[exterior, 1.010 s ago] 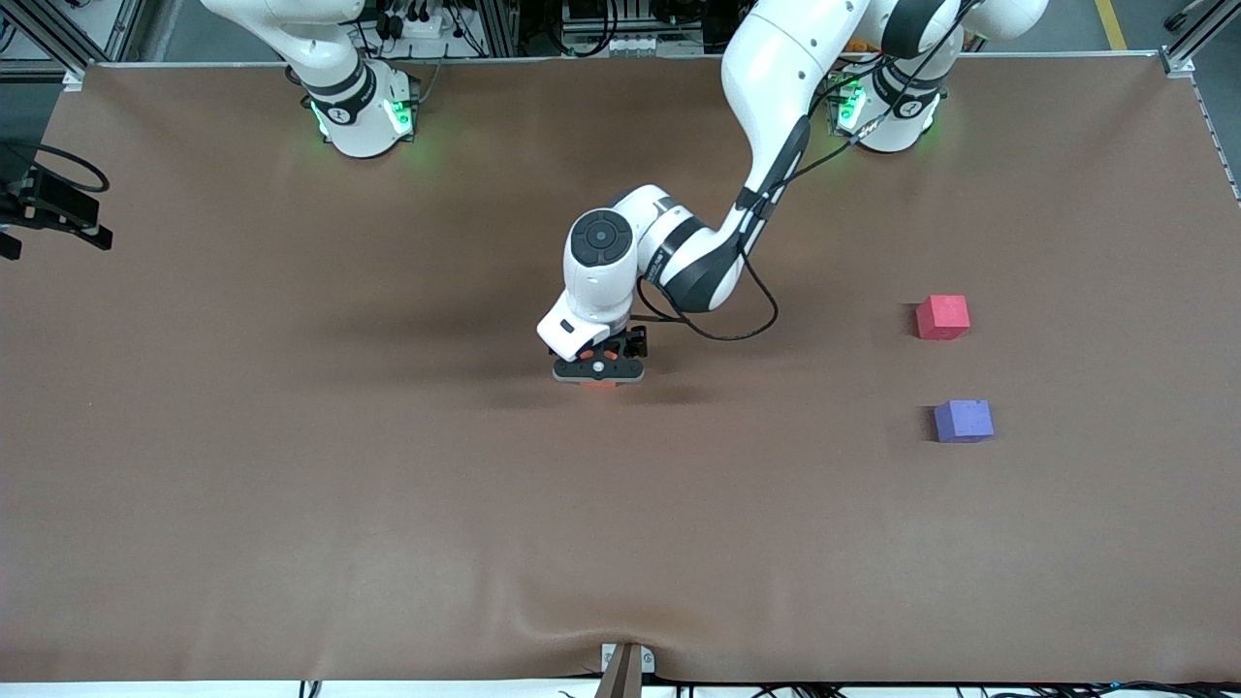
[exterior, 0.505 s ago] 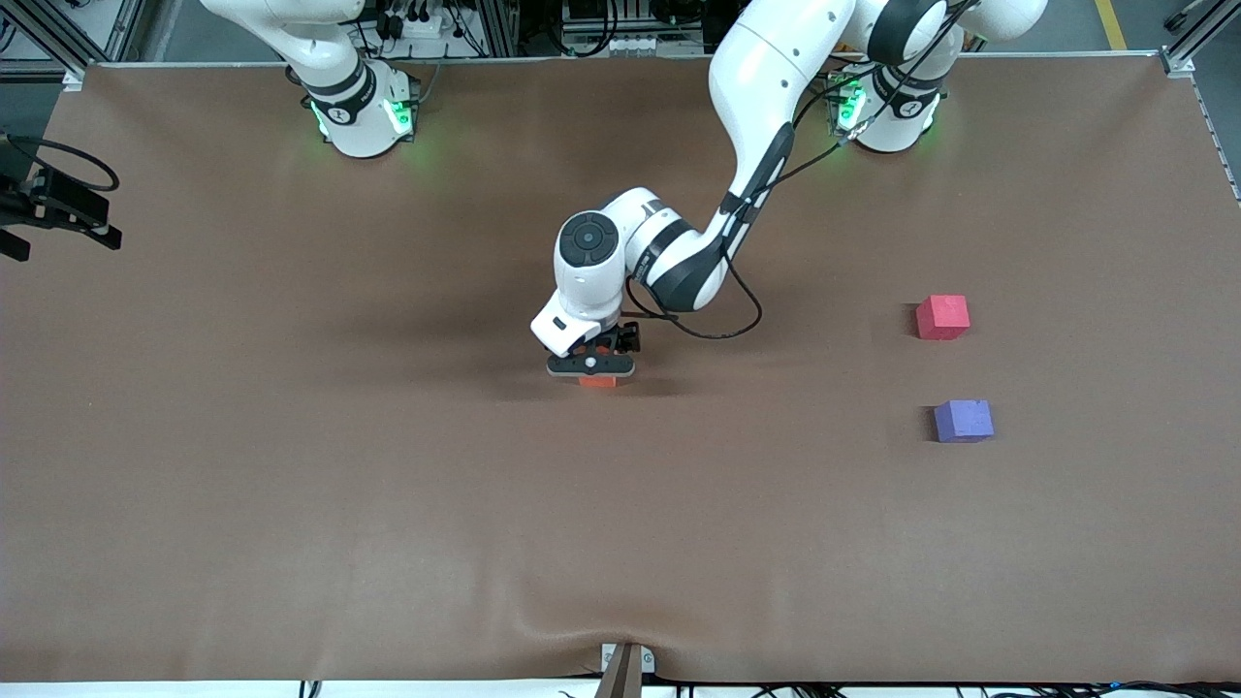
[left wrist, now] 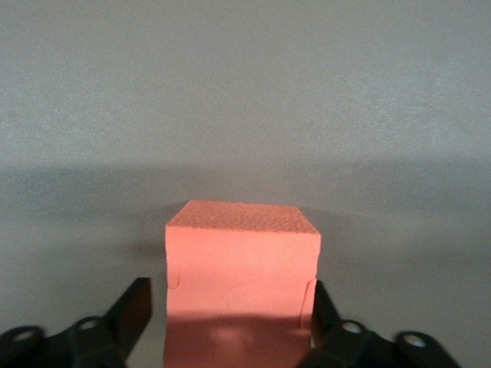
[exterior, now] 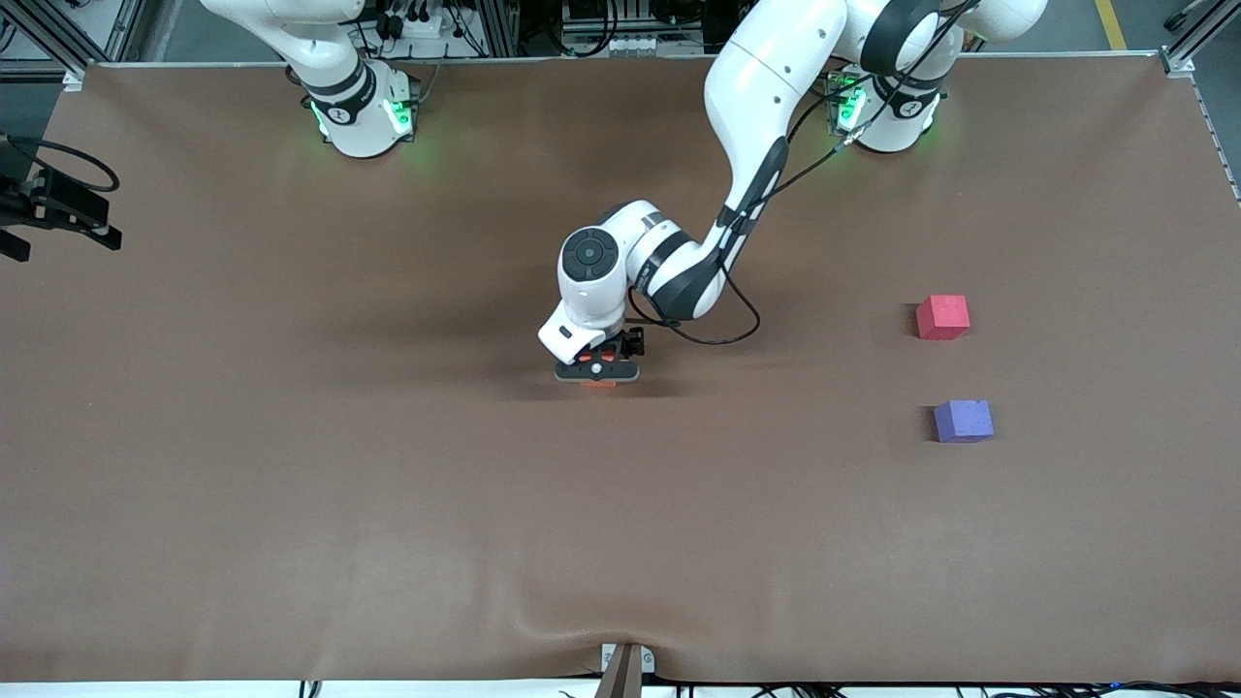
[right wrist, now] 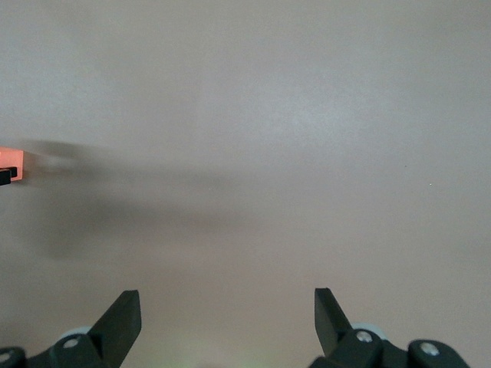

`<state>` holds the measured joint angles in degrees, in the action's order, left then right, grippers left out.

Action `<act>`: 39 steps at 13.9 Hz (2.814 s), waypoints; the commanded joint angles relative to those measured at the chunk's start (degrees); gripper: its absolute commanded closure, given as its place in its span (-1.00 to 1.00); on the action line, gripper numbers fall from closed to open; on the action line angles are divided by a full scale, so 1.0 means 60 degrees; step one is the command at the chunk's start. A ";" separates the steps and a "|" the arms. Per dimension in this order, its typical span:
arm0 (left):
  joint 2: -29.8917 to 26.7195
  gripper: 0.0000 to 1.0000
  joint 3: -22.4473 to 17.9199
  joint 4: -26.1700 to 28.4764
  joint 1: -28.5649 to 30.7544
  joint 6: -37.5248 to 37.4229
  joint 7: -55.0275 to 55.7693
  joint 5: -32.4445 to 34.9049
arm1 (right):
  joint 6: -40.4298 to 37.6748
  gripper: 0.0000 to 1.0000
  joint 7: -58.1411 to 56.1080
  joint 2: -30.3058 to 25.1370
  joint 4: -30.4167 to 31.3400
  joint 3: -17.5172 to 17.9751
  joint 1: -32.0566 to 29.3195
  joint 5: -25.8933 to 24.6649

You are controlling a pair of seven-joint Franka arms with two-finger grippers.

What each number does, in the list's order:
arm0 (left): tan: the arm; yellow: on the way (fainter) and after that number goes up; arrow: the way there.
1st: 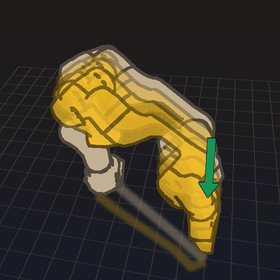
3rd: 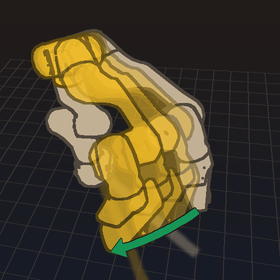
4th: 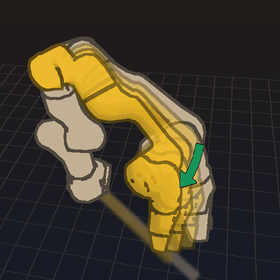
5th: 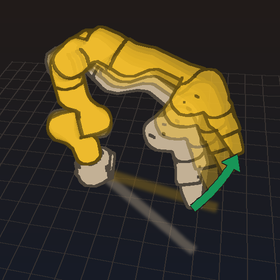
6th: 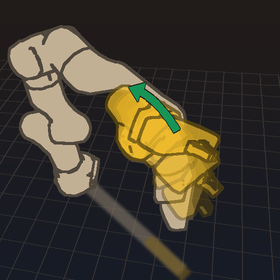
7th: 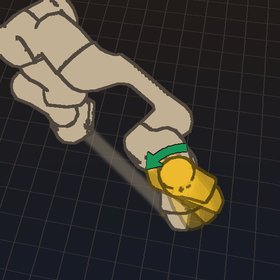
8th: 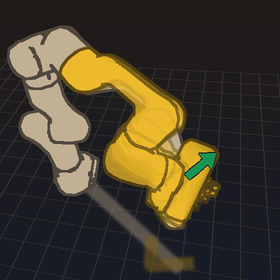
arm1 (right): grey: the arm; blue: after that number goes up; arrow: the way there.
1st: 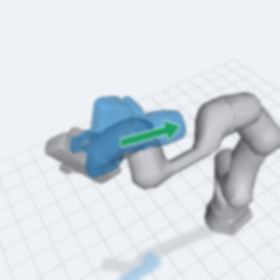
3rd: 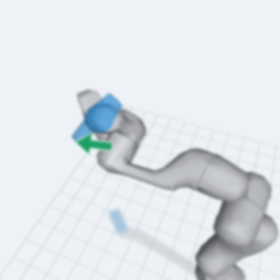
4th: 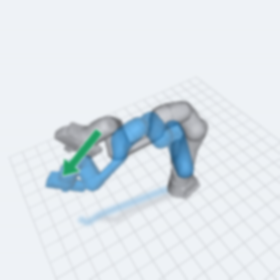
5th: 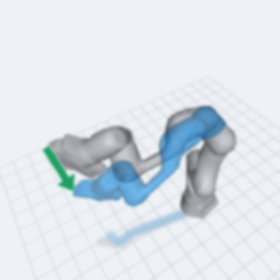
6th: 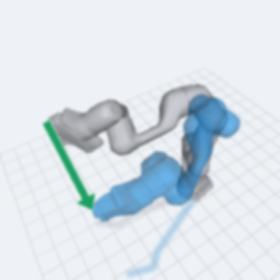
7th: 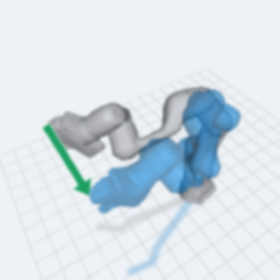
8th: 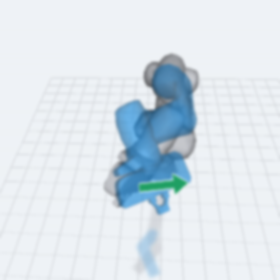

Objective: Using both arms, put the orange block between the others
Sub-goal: 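Lower the left gripper onto the orange cube and grasp it, then carry the orange cube with the left gripper between the pink and purple cubes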

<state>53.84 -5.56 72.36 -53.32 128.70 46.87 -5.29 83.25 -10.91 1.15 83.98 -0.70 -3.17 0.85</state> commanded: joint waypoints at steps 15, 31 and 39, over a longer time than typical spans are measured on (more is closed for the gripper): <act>-0.2874 0.37 -0.1154 0.1601 0.1267 -0.1969 -0.1055 0.0604 | -0.1743 -1.00 0.1803 -0.0030 -0.0344 0.0058 0.0630 -0.0273; -0.6730 0.34 -0.1139 0.7800 0.5192 0.0625 -0.4864 0.1175 | -0.2127 -1.00 0.2666 -0.0381 -0.0931 0.0087 0.0601 0.0298; -0.6761 0.32 -0.1139 0.9076 0.6498 0.1767 -0.6549 0.1175 | -0.2201 -1.00 0.2667 -0.0440 -0.0580 -0.0060 -0.0337 0.0679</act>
<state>14.82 -13.14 124.52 -15.81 137.84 9.55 0.64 70.25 4.12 -0.91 79.19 -1.63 -4.46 3.83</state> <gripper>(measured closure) 0.445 0.000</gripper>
